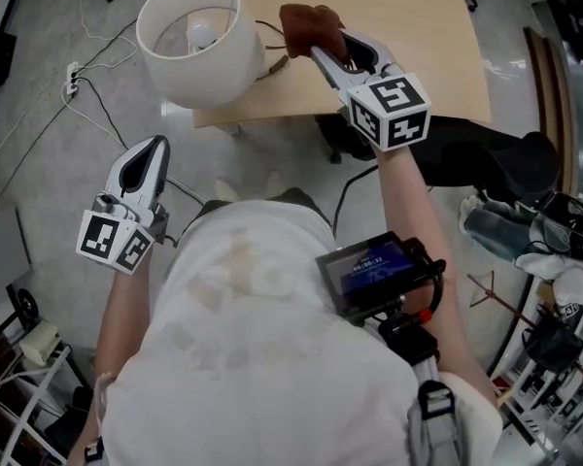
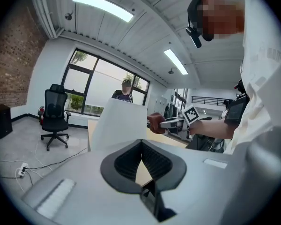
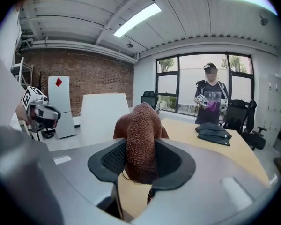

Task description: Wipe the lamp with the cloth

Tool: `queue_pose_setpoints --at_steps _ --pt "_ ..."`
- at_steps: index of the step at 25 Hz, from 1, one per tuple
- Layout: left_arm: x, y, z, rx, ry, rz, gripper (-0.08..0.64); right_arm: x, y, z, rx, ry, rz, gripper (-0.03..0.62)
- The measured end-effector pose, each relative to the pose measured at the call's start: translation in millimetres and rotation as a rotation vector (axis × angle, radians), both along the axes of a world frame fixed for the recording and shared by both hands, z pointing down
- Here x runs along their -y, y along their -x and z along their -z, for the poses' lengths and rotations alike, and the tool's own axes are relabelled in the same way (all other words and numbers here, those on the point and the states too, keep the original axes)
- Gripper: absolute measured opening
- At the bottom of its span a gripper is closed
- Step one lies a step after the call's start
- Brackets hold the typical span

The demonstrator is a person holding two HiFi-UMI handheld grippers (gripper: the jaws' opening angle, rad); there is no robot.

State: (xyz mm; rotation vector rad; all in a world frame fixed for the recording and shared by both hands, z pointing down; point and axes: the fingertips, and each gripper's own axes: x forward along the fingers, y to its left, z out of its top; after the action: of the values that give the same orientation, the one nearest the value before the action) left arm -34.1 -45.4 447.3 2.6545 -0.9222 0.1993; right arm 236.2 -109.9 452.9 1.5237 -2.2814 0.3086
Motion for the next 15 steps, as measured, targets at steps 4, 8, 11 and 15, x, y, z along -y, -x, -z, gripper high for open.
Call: queue_pose_setpoints --at_steps 4,8,11,15 --pt "-8 -19 -1 0.018 0.001 -0.006 0.002 -3 -15 -62 0.002 0.115 -0.013 0.176" --pt "-18 -33 -3 0.029 0.027 0.003 0.002 -13 -27 -134 -0.044 0.285 -0.016 0.178" --pt "-24 -36 -4 0.052 0.038 0.025 0.002 -19 -32 -184 -0.095 0.408 -0.022 0.178" --pt "-30 -35 -2 0.076 0.046 0.064 0.002 -23 -39 -225 -0.168 0.496 -0.01 0.181"
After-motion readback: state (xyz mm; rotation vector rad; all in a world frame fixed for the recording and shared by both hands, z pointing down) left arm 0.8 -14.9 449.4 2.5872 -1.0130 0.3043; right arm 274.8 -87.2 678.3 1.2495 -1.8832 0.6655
